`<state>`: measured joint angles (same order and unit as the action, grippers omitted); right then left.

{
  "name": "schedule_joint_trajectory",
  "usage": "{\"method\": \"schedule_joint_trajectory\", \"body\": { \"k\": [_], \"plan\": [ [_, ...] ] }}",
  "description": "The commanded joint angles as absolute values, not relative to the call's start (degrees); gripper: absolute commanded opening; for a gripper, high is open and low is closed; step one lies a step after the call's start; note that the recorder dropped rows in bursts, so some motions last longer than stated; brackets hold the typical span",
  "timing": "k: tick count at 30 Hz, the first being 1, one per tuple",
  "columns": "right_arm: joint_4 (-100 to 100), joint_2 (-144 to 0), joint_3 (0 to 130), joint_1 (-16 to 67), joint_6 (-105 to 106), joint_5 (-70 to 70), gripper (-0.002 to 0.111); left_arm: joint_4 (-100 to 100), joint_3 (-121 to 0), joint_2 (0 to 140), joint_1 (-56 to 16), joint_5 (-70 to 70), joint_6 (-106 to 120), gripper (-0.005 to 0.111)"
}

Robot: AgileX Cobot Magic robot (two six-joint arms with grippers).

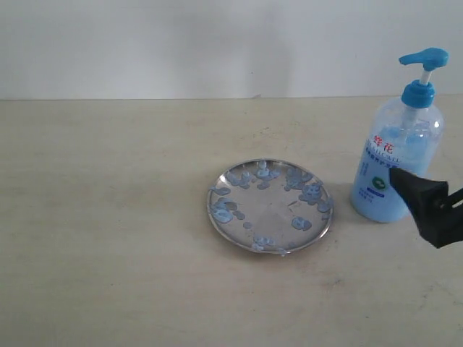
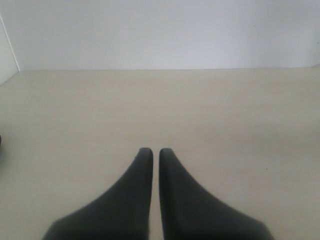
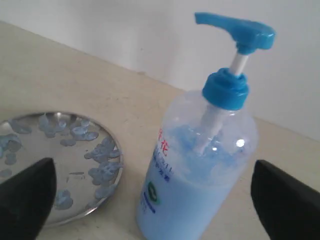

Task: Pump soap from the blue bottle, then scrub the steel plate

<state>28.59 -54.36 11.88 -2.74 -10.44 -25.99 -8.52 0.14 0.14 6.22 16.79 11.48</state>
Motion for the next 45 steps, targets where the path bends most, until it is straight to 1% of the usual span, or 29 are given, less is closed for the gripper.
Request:
{"method": "schedule_joint_trajectory", "body": {
  "k": [1, 3, 6, 16, 25, 32, 33, 35, 42, 43, 45],
  "plan": [
    [27.86, -63.96, 12.14, -2.72, -5.55, -36.86, 0.098, -8.35, 0.0, 0.0, 6.33, 16.28, 11.62, 0.004],
    [18.15, -69.33, 12.86, -2.72, 1.57, -38.91, 0.098, -8.35, 0.0, 0.0, 6.33, 16.28, 11.62, 0.004],
    [10.21, -74.99, 15.4, -2.72, 6.15, -40.46, 0.098, -8.35, 0.0, 0.0, 6.33, 16.28, 11.62, 0.004],
    [10.21, -90.25, 25.77, -2.84, 10.98, -43.53, 0.098, -8.35, 0.0, 0.0, 6.33, 16.28, 11.62, 0.004],
    [9.5, -102.81, 34.97, -2.84, 11.07, -43.66, 0.098, -8.35, 0.0, 0.0, 6.33, 16.28, 11.62, 0.004],
    [9.5, -108.63, 36.68, -2.84, 11.07, -43.41, 0.097, -8.35, 0.0, 0.0, 6.33, 16.28, 11.62, 0.004],
    [9.5, -108.86, 36.68, -2.84, 11.07, -43.29, 0.094, -8.35, 0.0, 0.0, 6.33, 16.28, 11.62, 0.004],
    [9.23, -109.43, 36.68, -2.84, 11.07, -43.69, 0.081, -8.35, 0.0, 0.0, 6.33, 16.28, 11.62, 0.004],
    [7.92, -109.43, 36.68, -2.84, 10.91, -46.01, 0.004, -8.35, 0.0, 0.0, 6.33, 16.28, 11.62, 0.004],
    [7.92, -109.43, 36.68, -2.84, 10.57, -45.75, 0.0, -8.35, 0.0, 0.0, 6.33, 16.28, 11.62, 0.004],
    [7.92, -109.43, 36.68, -2.84, 10.45, -45.59, 0.0, -8.35, 0.0, 0.0, 6.33, 16.28, 11.62, 0.004]
  ]
}}
